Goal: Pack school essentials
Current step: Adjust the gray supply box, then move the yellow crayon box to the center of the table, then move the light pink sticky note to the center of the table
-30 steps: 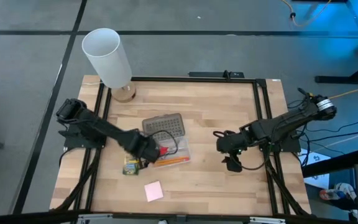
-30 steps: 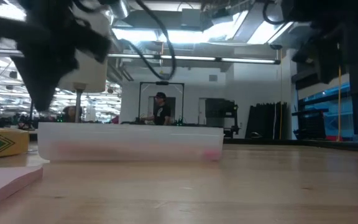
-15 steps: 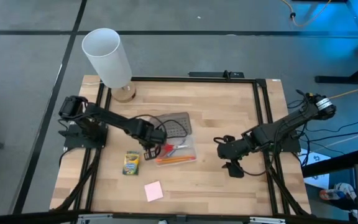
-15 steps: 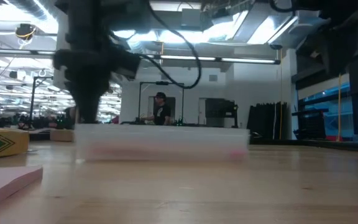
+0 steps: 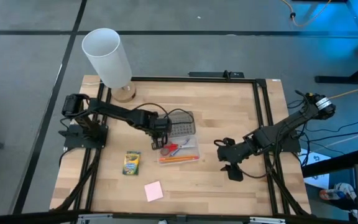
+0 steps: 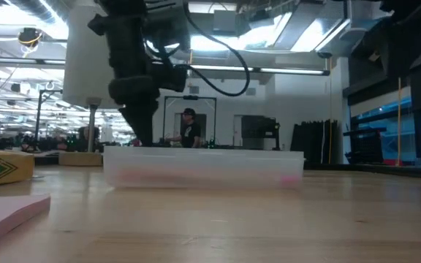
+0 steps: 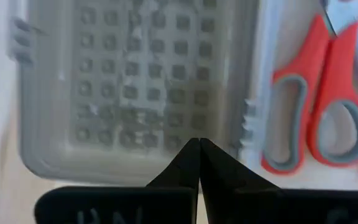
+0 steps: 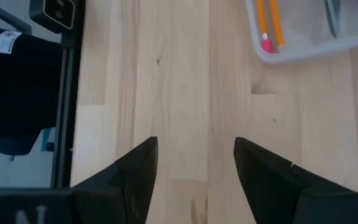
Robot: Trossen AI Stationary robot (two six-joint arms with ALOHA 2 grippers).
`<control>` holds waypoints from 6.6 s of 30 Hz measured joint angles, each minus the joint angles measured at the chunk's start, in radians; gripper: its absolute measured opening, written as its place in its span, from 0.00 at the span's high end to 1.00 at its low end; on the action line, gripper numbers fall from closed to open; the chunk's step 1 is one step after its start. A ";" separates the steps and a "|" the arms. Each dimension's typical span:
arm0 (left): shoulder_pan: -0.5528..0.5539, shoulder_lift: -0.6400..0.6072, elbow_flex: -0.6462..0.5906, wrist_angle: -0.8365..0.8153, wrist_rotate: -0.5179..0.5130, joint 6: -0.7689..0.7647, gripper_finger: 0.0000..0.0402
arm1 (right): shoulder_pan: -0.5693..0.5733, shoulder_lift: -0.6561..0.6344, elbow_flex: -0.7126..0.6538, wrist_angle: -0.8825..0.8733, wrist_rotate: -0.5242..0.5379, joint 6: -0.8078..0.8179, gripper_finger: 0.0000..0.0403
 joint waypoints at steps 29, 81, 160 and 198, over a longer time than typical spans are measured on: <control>-0.540 0.080 0.078 0.282 -0.123 -0.296 1.00 | 0.001 0.000 0.000 0.010 0.001 -0.028 0.47; -0.236 0.242 0.077 0.660 0.133 -0.021 1.00 | 0.000 0.010 0.002 0.087 0.086 0.027 0.47; -0.593 -0.075 -0.213 0.165 -0.092 -0.748 1.00 | -0.026 0.249 0.000 0.432 0.172 0.137 0.47; -0.651 0.194 0.067 0.112 0.220 -0.819 1.00 | -0.011 0.249 0.001 0.425 0.130 0.129 0.47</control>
